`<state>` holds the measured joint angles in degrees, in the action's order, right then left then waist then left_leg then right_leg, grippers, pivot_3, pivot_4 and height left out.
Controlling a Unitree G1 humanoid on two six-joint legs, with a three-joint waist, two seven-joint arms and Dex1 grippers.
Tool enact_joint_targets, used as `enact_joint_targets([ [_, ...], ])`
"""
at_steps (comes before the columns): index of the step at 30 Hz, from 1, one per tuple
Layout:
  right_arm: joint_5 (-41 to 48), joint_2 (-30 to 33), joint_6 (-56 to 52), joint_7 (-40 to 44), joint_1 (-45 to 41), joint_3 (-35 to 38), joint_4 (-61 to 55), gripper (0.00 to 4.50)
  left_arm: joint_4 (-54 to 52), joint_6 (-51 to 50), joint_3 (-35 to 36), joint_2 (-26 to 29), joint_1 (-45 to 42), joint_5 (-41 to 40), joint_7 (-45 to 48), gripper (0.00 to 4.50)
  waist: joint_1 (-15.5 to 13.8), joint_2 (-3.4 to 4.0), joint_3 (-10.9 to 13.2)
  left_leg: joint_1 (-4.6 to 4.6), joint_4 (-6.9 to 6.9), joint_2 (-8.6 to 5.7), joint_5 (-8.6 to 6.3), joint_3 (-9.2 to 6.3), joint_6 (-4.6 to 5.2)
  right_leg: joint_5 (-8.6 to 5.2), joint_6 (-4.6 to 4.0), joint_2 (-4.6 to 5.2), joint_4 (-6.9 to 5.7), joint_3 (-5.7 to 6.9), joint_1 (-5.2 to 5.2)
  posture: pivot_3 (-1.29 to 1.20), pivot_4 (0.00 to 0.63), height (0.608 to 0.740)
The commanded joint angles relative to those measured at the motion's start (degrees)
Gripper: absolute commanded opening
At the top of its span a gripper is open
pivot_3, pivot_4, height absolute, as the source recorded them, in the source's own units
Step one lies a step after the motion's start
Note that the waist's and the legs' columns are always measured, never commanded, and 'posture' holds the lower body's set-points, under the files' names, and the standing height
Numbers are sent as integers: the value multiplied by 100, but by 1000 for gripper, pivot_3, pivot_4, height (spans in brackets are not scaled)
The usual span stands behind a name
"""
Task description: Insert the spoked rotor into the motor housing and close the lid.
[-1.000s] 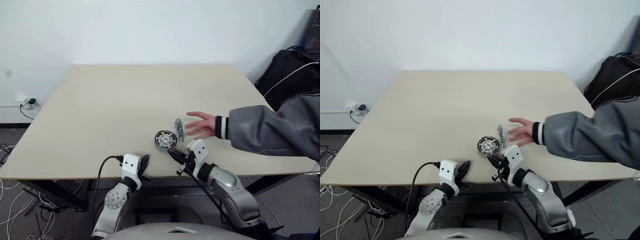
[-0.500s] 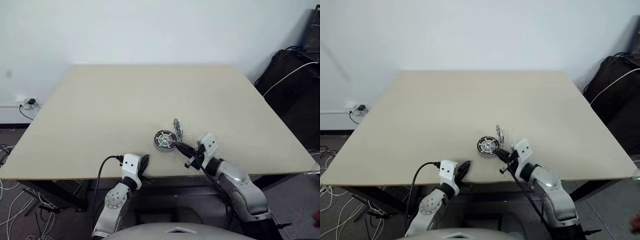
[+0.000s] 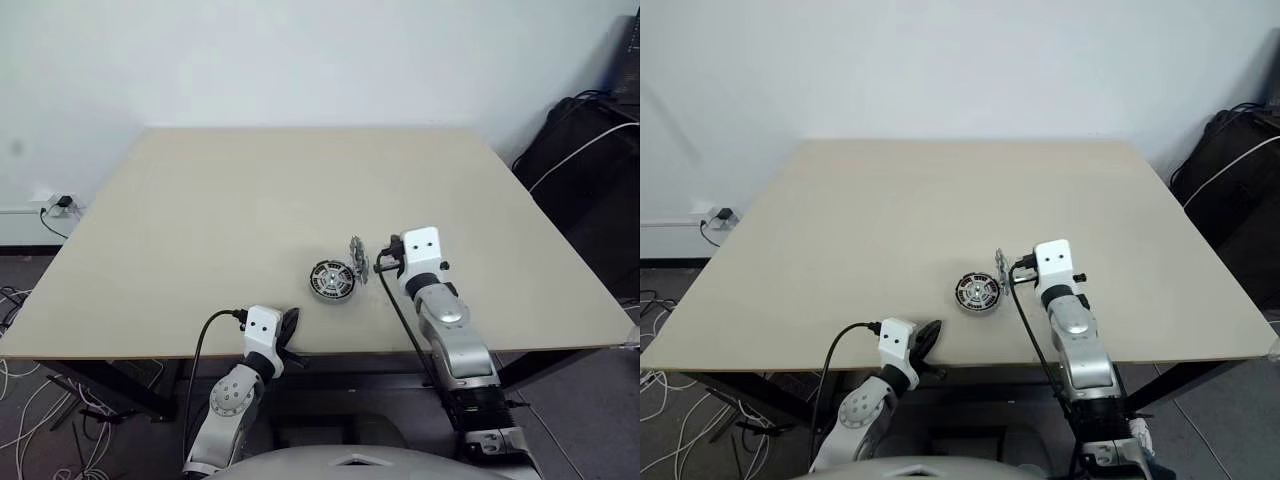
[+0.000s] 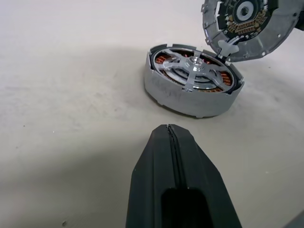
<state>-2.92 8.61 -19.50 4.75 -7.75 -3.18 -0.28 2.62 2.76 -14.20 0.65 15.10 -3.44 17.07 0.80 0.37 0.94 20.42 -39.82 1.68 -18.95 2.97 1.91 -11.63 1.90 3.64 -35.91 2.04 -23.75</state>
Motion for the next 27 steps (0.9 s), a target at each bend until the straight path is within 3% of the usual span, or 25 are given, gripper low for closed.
enact_joint_targets([
  [1, 65, 68, -288, 319, -153, -138, -145, 23, -292, 29, -30, -23, -29, -19, -30, 0, 2, 0, 0, 0, 0, 0, 0, 0, 0, -2, 3, 0, 0, 0, 0, 0, 0, 740],
  [10, 998, 171, -704, 1706, -8, -338, -757, 23, -197, 85, -9, -2, -33, -30, -26, 0, 4, -1, 0, -2, 0, 1, 0, -3, 1, -10, 18, -1, 0, 2, 3, 0, 0, 740],
  [27, 597, -97, -546, 1770, -260, -1030, 475, 23, 127, 278, 89, 18, -121, -15, -25, 0, 34, 0, -1, -5, -1, 1, 0, -1, 1, -5, 11, -1, 0, 2, 5, 0, 0, 740],
])
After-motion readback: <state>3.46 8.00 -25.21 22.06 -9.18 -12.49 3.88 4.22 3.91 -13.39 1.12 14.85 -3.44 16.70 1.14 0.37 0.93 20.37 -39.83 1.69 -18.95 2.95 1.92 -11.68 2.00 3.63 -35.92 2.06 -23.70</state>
